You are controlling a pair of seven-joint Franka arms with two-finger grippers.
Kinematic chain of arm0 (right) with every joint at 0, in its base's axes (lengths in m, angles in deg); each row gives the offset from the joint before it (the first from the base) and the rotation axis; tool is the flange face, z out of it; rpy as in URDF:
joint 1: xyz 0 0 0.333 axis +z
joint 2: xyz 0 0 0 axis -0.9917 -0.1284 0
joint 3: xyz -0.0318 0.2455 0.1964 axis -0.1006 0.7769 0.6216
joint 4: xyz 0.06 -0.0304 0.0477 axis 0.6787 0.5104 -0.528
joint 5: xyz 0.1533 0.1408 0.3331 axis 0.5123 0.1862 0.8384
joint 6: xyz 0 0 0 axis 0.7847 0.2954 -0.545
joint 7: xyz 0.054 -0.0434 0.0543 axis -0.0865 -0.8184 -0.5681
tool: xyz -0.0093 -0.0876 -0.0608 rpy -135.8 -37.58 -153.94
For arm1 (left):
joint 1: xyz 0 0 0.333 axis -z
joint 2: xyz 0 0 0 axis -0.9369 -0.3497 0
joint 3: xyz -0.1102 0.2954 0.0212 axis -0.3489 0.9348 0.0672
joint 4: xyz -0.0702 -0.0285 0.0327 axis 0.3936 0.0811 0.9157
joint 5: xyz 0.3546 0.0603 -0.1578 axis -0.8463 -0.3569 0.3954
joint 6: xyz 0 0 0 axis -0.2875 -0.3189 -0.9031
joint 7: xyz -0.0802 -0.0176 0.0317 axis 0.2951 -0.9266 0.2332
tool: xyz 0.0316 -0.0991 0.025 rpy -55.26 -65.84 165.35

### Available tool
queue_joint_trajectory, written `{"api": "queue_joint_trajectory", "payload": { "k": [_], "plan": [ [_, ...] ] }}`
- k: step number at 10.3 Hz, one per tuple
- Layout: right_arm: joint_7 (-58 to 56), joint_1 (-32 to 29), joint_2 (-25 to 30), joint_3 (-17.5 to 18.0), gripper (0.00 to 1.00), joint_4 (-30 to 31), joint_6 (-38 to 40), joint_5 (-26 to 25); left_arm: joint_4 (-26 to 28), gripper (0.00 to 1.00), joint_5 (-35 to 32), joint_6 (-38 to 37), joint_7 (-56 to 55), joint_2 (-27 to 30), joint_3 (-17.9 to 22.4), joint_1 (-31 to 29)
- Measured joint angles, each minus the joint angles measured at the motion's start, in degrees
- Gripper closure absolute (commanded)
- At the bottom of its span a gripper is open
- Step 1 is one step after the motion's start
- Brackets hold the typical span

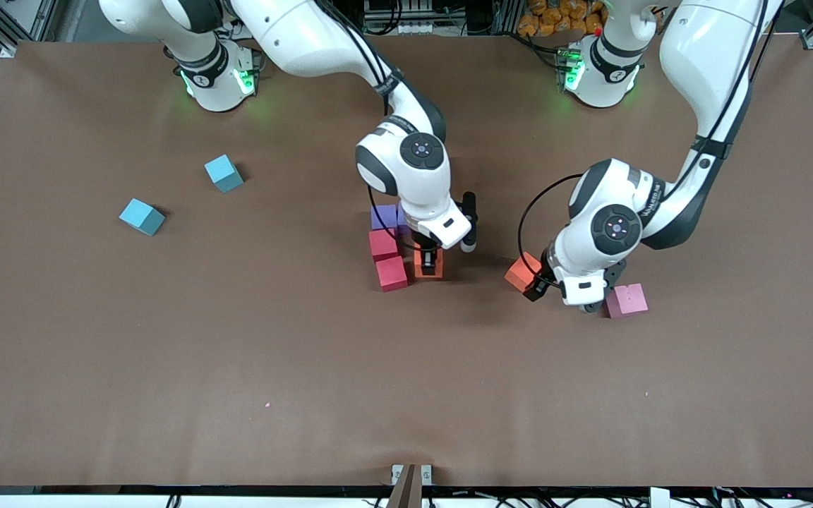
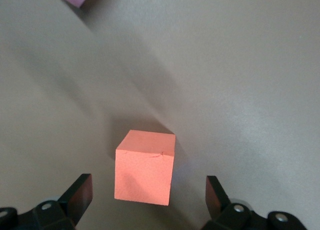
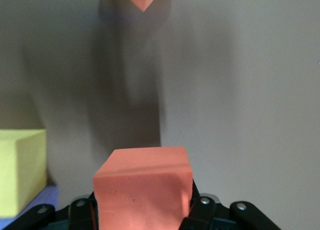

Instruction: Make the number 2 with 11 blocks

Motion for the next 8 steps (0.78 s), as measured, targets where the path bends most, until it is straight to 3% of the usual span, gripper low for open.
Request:
{"api": "queue_joint_trajectory", "payload": {
  "k": [3, 8],
  "plan": [
    [-0.7, -0.3, -2.1, -0.5, 0.55, -1.0, -1.4, 0.1, 4.8, 0.00, 0.0, 7.4, -0.1, -0.7, 0.2, -0.1],
    [-0.9, -1.2, -3.2, 0.3, 0.55, -0.8, -1.3, 0.8, 5.7, 0.00, 0.0, 7.9, 0.1, -2.4, 0.2, -0.1]
  ]
}}
